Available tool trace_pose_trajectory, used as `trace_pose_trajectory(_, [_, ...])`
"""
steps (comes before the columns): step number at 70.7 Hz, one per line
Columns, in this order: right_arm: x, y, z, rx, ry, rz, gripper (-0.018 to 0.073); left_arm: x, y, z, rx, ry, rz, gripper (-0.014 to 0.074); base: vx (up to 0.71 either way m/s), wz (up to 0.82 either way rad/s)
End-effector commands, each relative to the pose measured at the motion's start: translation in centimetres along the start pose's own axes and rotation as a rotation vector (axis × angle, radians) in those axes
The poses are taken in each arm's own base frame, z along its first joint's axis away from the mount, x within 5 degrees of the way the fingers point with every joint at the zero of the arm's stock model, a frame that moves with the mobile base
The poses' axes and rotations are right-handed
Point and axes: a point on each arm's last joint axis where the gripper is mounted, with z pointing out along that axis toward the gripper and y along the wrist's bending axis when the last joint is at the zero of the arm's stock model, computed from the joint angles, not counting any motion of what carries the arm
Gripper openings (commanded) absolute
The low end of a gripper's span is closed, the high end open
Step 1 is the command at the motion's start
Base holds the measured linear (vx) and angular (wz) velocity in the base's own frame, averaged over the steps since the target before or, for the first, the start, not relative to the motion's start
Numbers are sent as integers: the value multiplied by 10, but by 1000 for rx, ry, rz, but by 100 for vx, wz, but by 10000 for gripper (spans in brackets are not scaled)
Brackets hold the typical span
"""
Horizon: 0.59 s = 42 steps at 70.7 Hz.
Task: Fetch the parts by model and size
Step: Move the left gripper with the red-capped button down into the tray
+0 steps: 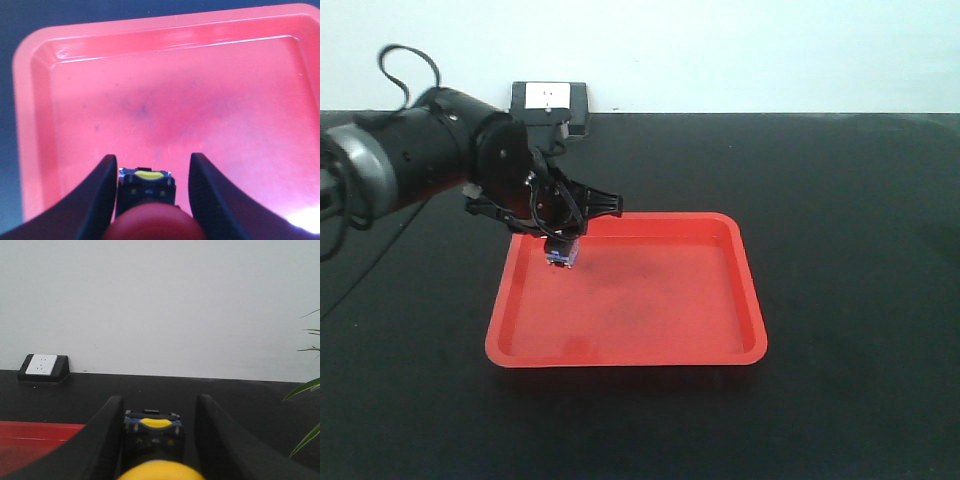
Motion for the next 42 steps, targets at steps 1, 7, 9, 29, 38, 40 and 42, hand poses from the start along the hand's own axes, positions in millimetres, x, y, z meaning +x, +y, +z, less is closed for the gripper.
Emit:
trace_pose_trajectory(1, [-16, -1, -1, 9, -106, 0, -8, -15, -6, -14, 50, -108, -14, -4, 0, 0])
trace_pose_trajectory(7, [-16, -1, -1, 9, -106, 0, -8, -13, -6, -3, 40, -85, -12, -4, 0, 0])
trace_pose_trajectory(9, [-16, -1, -1, 9, -106, 0, -8, -12, -6, 2, 36, -75, -12, -4, 0, 0])
trace_pose_trajectory(29, [-16, -1, -1, 8, -105, 0, -8, -2, -3, 34, 2, -2, -8, -4, 0, 0])
trace_pose_trajectory(38, [-16, -1, -1, 8, -105, 0, -8, 0, -3, 40, -3, 9, -7, -2, 0, 0])
trace_pose_trajectory(40, [-16, -1, -1, 8, -105, 0, -8, 0, -2, 42, -5, 11, -4, -1, 0, 0])
trace_pose_trajectory(42, [-16, -1, -1, 8, -105, 0, -8, 0, -2, 42, -5, 11, -4, 0, 0, 0])
